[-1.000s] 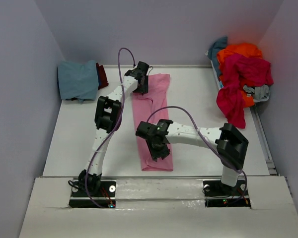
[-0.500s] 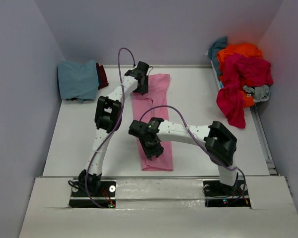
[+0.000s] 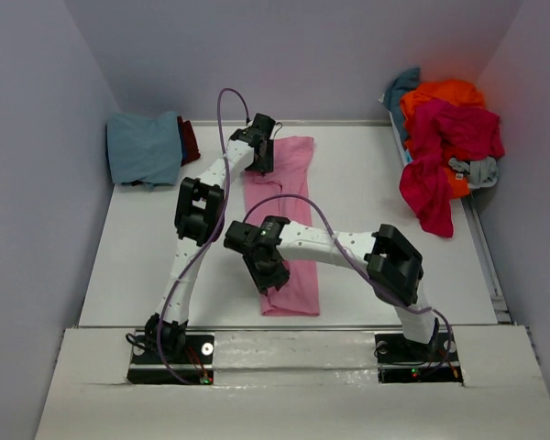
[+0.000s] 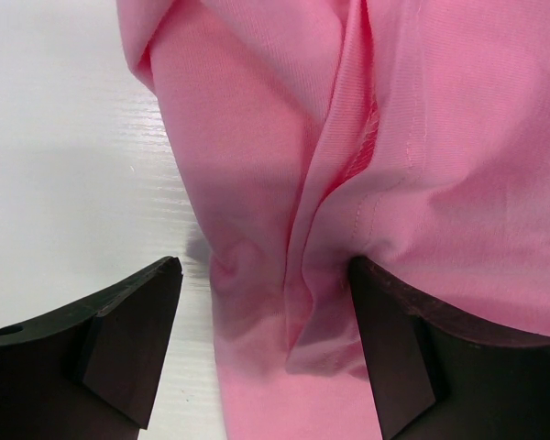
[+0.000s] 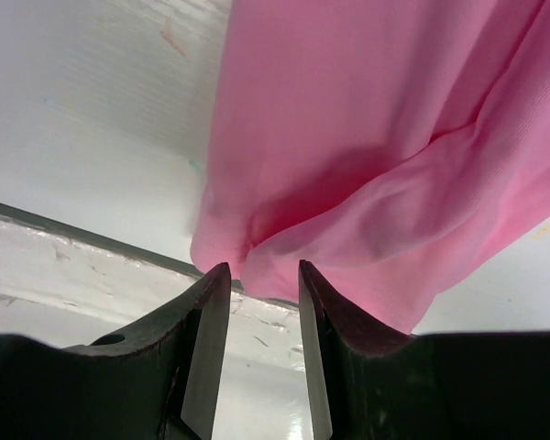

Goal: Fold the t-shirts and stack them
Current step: Fold the tshirt

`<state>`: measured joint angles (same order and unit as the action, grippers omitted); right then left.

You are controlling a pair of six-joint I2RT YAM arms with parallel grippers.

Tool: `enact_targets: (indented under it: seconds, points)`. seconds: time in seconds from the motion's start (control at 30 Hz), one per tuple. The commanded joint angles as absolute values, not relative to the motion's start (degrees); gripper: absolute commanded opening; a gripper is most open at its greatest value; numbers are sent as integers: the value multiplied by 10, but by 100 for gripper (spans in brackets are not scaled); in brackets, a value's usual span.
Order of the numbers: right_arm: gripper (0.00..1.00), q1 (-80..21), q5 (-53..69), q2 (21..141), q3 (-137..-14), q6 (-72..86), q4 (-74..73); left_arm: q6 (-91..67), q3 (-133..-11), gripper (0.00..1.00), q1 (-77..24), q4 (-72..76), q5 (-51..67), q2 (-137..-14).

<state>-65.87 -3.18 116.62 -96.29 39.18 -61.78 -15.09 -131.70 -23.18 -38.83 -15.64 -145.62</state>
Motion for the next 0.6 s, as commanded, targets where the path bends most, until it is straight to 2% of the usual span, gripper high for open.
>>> enact_targets:
  seconds: [0.0,0.57]
  points:
    - [42,-668,-19,1171,-971,383,-637,-132,-1282,85,-219,-461,-182,-1476]
    - [41,-684,14,1185,-937,379,-631,-132,-1281,85,-219,-461,-181,-1477]
